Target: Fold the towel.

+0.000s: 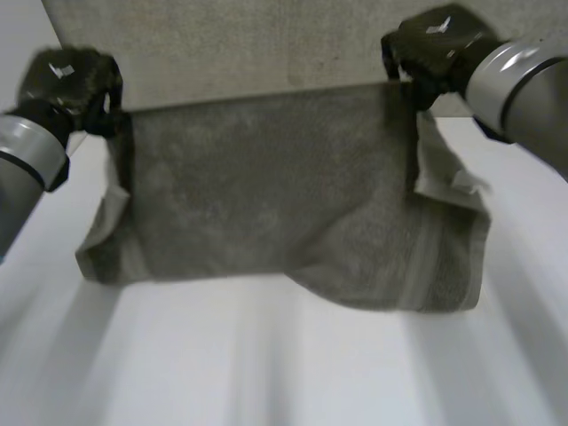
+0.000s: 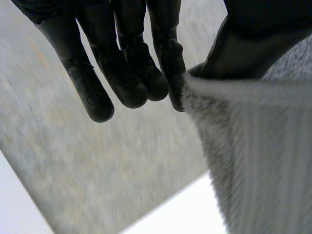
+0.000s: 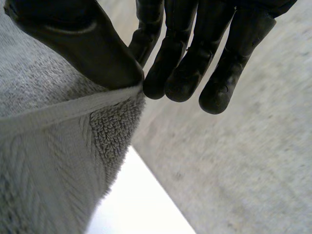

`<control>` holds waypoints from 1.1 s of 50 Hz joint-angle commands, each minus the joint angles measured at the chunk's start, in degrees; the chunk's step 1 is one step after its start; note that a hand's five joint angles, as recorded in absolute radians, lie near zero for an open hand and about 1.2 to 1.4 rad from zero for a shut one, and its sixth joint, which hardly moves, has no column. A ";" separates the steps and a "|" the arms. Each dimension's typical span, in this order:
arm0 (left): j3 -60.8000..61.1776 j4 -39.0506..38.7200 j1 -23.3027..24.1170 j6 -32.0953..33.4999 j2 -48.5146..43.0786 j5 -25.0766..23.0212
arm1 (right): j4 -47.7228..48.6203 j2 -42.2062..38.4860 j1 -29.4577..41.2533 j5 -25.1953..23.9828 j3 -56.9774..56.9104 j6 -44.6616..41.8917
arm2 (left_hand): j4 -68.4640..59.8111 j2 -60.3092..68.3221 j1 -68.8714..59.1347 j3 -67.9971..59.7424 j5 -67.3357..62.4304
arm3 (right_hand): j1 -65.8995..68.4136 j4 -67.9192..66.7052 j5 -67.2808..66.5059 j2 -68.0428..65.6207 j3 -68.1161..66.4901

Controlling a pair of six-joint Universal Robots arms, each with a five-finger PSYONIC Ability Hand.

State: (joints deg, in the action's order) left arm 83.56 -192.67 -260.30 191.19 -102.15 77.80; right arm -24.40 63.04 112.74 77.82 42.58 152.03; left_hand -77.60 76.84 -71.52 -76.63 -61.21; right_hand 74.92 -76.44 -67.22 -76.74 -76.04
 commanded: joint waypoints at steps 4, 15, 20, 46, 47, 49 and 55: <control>-20.50 -0.69 -0.03 7.37 -15.53 0.34 | 0.66 -20.91 -0.15 5.67 -29.33 -5.69 | -2.40 3.16 -8.48 -3.37 -8.79 | 5.08 -3.56 -2.78 -3.26 -3.96; -43.40 -3.86 0.85 -2.84 -15.09 0.69 | 12.62 -21.81 -0.07 6.82 -46.18 -2.26 | -2.40 3.16 -8.48 -3.37 -8.79 | 5.08 -3.56 -2.78 -3.26 -3.96; -43.50 -3.59 0.68 -3.63 -15.09 -0.02 | 12.54 -18.57 -0.15 6.29 -38.38 -2.00 | -2.40 3.16 -8.48 -3.37 -8.79 | 5.08 -3.56 -2.78 -3.26 -3.96; 5.37 -18.27 -2.66 8.04 -20.98 -10.56 | 9.36 -18.39 -2.26 -1.09 8.90 -2.97 | -2.40 3.16 -8.48 -3.37 -8.79 | 5.08 -3.56 -2.78 -3.26 -3.96; 6.77 -18.44 -2.58 9.71 -21.33 -10.56 | 10.42 -18.13 -2.18 -1.09 11.88 -3.40 | -2.40 3.16 -8.48 -3.37 -8.79 | 5.08 -3.56 -2.78 -3.26 -3.96; 8.09 -18.53 -2.58 11.04 -21.51 -10.65 | 11.21 -17.60 -2.09 -1.00 14.79 -4.02 | -2.40 3.16 -8.48 -3.37 -8.79 | 5.08 -3.56 -2.78 -3.26 -3.96; 11.09 -18.80 -2.66 13.25 -21.95 -10.48 | 14.20 -14.18 -2.70 -0.74 23.41 -5.34 | -2.40 3.16 -8.48 -3.37 -8.79 | 5.08 -3.56 -2.78 -3.26 -3.96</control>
State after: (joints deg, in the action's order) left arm 92.23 -211.47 -262.93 202.24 -123.66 67.07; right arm -13.17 45.72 110.54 76.76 58.19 147.84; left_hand -77.85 77.11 -73.21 -76.88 -63.59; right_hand 74.92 -76.44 -68.45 -76.78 -76.04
